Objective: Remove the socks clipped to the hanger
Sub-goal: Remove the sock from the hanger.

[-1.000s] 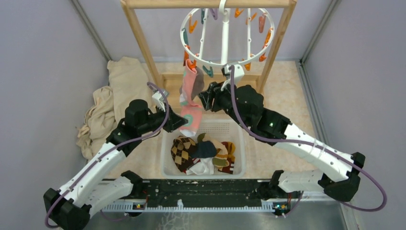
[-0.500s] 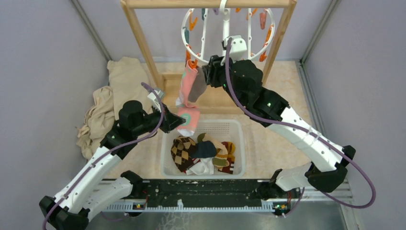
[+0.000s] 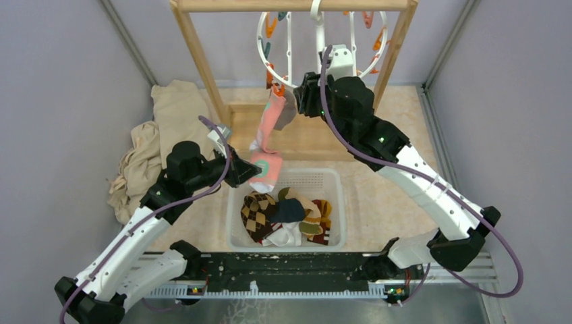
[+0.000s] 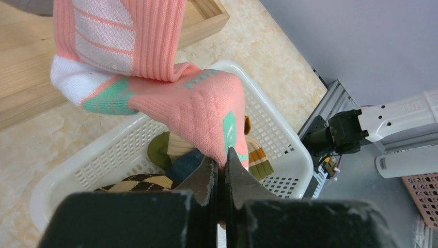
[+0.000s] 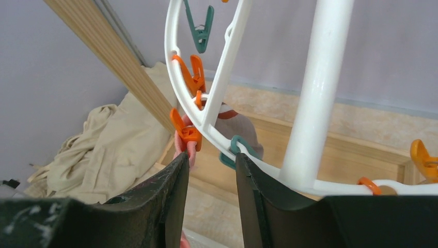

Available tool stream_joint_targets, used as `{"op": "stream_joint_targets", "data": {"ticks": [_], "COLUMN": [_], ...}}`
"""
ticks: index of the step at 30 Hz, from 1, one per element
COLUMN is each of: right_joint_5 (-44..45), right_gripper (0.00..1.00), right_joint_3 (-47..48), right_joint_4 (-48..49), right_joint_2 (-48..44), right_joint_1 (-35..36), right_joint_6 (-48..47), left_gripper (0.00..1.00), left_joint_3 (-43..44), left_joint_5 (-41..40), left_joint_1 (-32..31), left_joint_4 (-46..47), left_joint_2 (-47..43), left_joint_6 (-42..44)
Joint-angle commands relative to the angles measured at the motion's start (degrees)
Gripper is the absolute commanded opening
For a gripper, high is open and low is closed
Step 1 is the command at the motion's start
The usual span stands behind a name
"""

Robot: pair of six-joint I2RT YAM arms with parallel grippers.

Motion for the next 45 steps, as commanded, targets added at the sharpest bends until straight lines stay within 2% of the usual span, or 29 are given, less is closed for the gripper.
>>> {"op": "stream_joint_targets", "data": {"ticks": [1, 11, 16, 22, 27, 45], "right_joint_5": [-4.56, -8.88, -3.55, 4.32, 9.44, 15.07], "right_gripper": [0.39, 0.41, 0.41, 0.44, 0.49, 0.52], "right_joint_3": [-0.24, -2.79, -2.15, -5.64, -8.14, -8.93], "right_joint_4": [2.15, 1.43, 0.73, 4.48, 9.78, 25.22], "right_joint_2": [-3.41, -6.67, -5.34, -4.74, -3.9, 2.26], "right_joint_1": [0.09, 2.39, 9.1, 12.29, 12.83, 12.83], "right_joint_6": [-0.47, 1.44, -0.01, 0.22, -0.51, -7.09], "left_gripper": [0.0, 0.0, 0.0, 0.0, 0.0, 0.0], "left_joint_3": [1.24, -1.17, -2.29, -2.94, -3.52, -3.85], "left_joint_5": [1.13, -0.12, -2.85, -6.82, -8.32, -7.84], "left_joint_1": [-0.39, -2.5, -4.93, -8.32, -9.78, -10.13], "left_joint_4": [1.05, 4.2, 5.57, 5.75, 5.67, 5.46], "left_joint_2": [0.28, 1.95, 3.01, 3.23, 2.81, 1.79], "left_joint_6": [0.01, -0.72, -0.6, 0.19, 0.66, 1.04]}}
